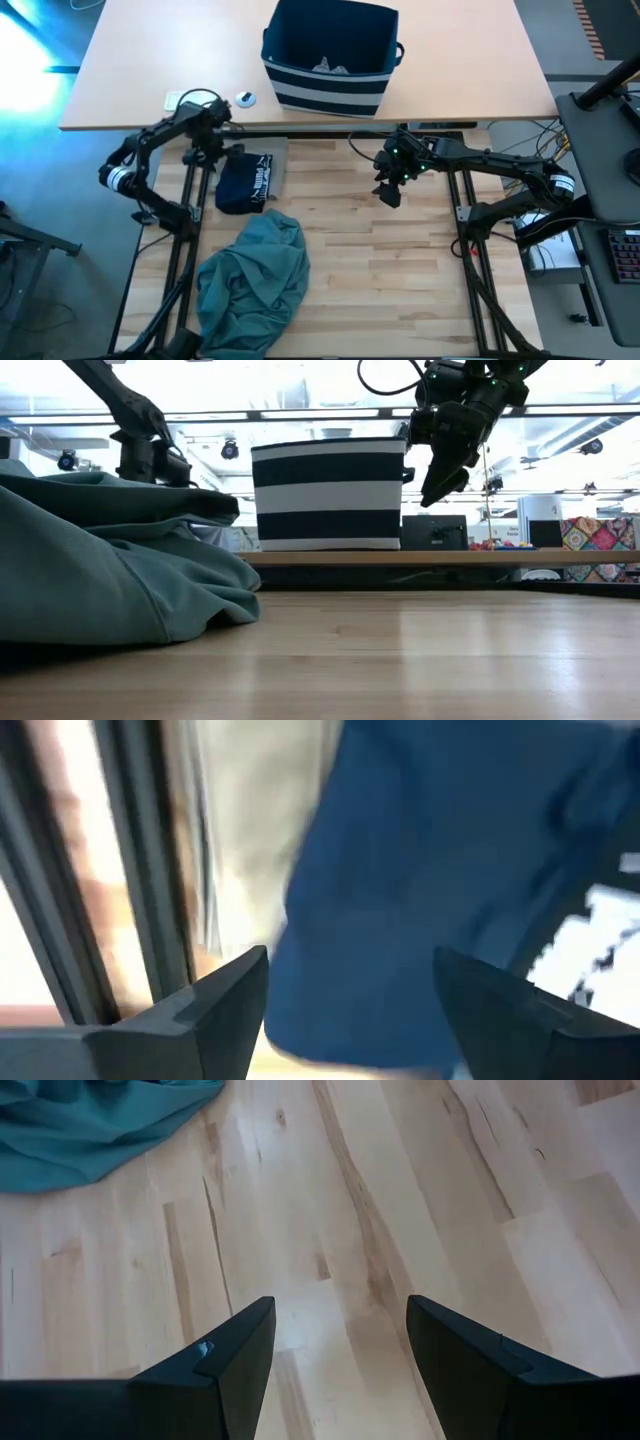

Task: Fold Laundry from Bin
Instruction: Stack the folded black underwear on the folded brown shorts

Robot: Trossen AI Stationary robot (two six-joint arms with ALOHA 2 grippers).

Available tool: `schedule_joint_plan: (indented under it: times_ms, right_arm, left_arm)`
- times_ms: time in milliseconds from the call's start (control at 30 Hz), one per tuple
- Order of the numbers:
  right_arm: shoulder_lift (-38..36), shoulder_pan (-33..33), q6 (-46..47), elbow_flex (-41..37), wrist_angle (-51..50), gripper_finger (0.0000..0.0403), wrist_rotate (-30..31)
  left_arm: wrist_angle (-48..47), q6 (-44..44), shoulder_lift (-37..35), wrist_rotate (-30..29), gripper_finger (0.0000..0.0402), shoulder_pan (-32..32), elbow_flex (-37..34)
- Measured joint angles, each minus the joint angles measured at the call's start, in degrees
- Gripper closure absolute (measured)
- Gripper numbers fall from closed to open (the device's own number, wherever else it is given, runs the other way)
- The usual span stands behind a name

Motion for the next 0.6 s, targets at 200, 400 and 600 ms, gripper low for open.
schedule_joint_plan:
  times_ms: [200, 400, 600]
  right_arm:
    - [0.0, 0.0, 1.1, 0.0, 0.1, 0.0184, 0.0]
    - [0.0, 0.0, 1.6, 0.0, 0.3, 0.0184, 0.0]
    - [0.0, 0.0, 1.6, 0.0, 0.3, 0.0184, 0.0]
  left_arm:
    - [9.2, -5.8, -4.5, -3.0, 0.0152, -7.2, -2.0]
    - [14.4, -9.4, -1.9, -16.1, 0.0168, -10.2, -0.9]
    - [17.1, -9.4, 5.1, -14.3, 0.0170, -4.6, -0.5]
